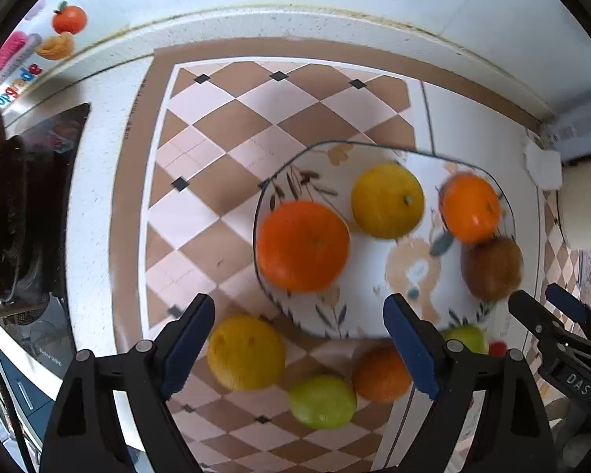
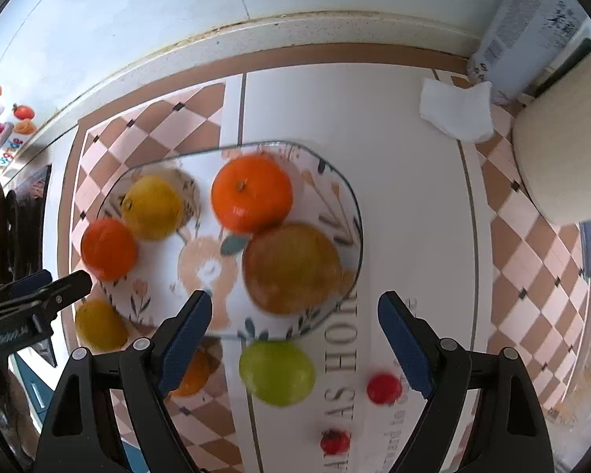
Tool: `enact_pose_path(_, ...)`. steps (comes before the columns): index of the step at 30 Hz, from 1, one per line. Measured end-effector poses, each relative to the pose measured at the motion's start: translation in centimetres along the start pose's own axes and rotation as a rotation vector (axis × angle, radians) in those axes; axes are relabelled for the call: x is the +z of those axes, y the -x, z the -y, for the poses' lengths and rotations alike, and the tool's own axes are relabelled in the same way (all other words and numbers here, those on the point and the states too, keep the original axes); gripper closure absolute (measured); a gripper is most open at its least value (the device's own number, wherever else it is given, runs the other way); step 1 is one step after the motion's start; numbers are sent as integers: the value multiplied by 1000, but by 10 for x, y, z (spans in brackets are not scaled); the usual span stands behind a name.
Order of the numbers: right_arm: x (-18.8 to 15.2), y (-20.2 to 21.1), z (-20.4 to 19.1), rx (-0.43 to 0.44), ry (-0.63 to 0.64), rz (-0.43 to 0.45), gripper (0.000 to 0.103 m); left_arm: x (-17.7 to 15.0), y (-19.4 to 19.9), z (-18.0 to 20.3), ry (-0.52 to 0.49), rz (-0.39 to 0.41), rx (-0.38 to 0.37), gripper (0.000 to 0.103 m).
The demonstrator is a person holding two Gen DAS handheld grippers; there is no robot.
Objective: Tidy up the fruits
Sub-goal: 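Lift both open grippers off the plate and back over the loose fruit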
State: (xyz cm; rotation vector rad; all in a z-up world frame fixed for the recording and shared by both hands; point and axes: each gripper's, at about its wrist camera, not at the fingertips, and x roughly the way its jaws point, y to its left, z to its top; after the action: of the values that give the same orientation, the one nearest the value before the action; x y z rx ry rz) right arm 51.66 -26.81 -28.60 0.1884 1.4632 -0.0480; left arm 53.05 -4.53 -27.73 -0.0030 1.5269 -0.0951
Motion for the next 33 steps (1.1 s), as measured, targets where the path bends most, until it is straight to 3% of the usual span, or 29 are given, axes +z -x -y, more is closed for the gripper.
enact_pose_path(5, -30, 22, -7, -12, 19, 43, 14, -31, 23, 0, -31, 79, 31, 15)
enact_pose_path(18, -99, 108, -24, -8, 43, 205, 14, -96, 102, 8, -73, 260, 26, 15)
enact_pose_path(33, -157, 180, -36, 24, 59, 323, 14, -149, 154, 7, -75, 374, 10, 15)
